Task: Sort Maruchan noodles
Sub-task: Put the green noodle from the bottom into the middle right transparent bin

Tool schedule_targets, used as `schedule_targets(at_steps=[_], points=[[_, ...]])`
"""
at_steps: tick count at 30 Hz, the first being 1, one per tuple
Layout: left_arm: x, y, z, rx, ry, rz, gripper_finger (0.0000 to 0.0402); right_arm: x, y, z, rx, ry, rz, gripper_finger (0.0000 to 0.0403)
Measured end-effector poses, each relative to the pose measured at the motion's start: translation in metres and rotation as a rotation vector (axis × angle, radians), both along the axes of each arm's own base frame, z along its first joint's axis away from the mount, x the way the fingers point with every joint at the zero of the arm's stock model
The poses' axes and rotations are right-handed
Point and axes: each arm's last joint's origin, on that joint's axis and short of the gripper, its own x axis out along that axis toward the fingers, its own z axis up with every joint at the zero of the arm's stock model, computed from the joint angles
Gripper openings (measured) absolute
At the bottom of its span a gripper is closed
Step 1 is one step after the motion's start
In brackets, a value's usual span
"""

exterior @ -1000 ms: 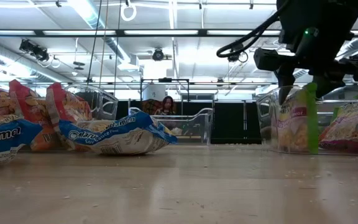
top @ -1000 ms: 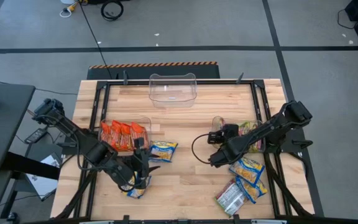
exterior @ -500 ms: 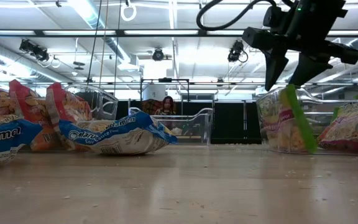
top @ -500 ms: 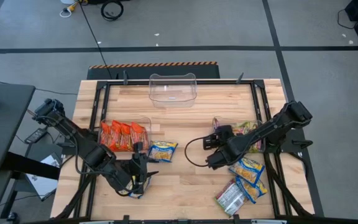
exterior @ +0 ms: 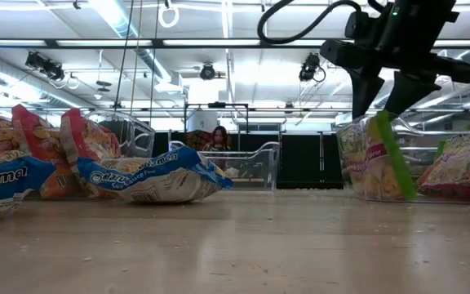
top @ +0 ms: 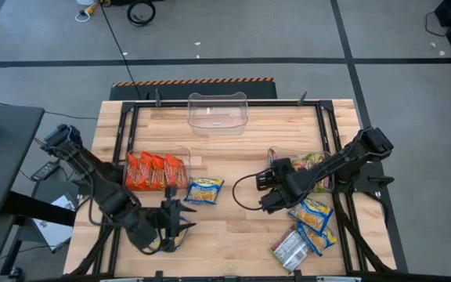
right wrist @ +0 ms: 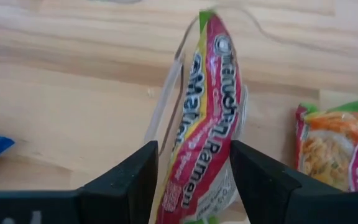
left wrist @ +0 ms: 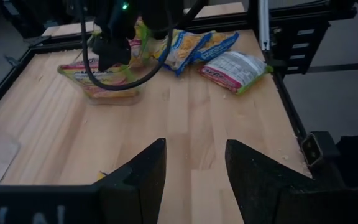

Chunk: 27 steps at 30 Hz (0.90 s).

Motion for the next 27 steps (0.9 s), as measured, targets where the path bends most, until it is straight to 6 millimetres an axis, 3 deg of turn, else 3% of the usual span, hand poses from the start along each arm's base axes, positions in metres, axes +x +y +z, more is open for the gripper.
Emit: schedule_targets(at_steps=[7,27], points=[[-0.002,-0.014,-0.008,0.018,-0.008,0.003,0.0169,0.006,0.003,-0.004,0.038,-0.023,0.058,0.0203],[0.002,-0.013,-0.013,0.031,0.010,0.014,0.0169,0.007,0.005,0.001,0.050,0.028,0.167,0.0203]])
